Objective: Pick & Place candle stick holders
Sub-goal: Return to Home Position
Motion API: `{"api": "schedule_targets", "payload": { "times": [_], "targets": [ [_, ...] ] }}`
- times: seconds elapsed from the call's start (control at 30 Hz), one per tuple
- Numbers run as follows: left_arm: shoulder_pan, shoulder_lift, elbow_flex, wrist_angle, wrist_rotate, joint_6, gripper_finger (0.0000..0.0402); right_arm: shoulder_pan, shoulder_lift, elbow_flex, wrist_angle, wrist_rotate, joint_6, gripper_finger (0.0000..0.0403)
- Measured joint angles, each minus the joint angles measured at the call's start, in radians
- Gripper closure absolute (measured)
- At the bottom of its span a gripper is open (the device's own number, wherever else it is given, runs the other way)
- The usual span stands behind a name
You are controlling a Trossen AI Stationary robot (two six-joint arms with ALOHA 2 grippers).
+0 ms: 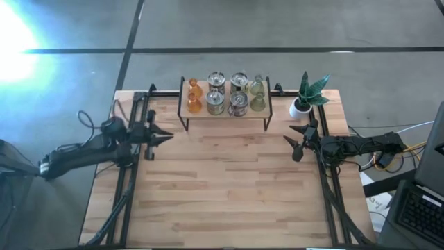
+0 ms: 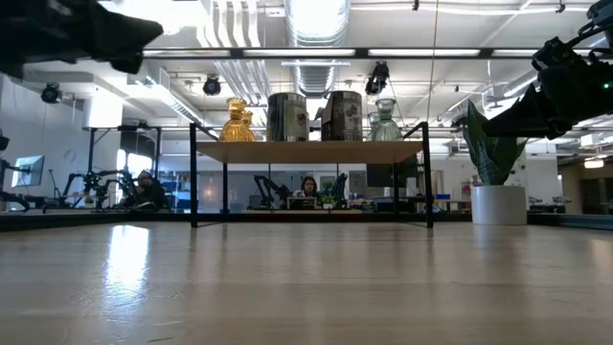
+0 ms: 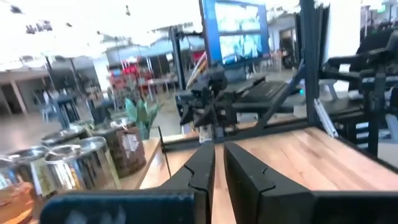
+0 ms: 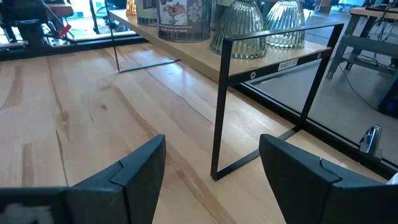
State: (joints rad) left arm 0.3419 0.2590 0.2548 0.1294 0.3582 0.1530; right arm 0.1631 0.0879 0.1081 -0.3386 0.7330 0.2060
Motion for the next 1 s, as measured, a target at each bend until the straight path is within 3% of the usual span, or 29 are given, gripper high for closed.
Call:
{"api": "schedule_targets", "payload": {
  "times": [0.23, 0.57, 0.83, 1.0],
  "targets": [
    [-0.007, -0.253, -0.101, -0.148, -0.064, 0.004, 0.0362, 0.000, 0.000, 0.000, 0.000, 0.000, 0.000, 0.0152],
    [-0.156, -0.258, -0.244, -0.102, -0.265, 0.102, 0.0362, 0.000, 0.002, 0.000, 0.000, 0.000, 0.000, 0.0152],
    [-0.259, -0.258, -0.245, -0.117, -0.387, 0.213, 0.0362, 0.000, 0.001, 0.000, 0.000, 0.000, 0.000, 0.0152],
    [-0.294, -0.258, -0.246, -0.110, -0.399, 0.148, 0.0362, 0.000, 0.000, 0.000, 0.000, 0.000, 0.000, 0.0152]
  ]
}}
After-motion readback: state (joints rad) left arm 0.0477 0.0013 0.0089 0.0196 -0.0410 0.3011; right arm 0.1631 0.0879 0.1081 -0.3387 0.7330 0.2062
